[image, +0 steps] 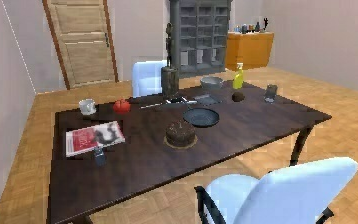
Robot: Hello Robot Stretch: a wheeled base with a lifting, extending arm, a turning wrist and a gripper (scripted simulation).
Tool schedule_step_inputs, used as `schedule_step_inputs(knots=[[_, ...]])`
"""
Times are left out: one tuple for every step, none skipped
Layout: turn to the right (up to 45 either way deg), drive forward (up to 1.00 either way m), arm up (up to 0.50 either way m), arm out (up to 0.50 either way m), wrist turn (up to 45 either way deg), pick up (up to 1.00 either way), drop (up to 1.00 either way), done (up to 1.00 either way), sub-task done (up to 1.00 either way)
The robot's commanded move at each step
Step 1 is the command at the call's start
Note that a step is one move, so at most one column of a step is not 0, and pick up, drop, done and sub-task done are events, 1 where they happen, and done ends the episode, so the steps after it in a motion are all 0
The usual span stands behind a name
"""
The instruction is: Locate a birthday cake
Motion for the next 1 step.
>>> schedule_step_inputs(knots=[[0.0,0.0,0.0,0.0,0.0,0.0,0.0,1.0,0.0]])
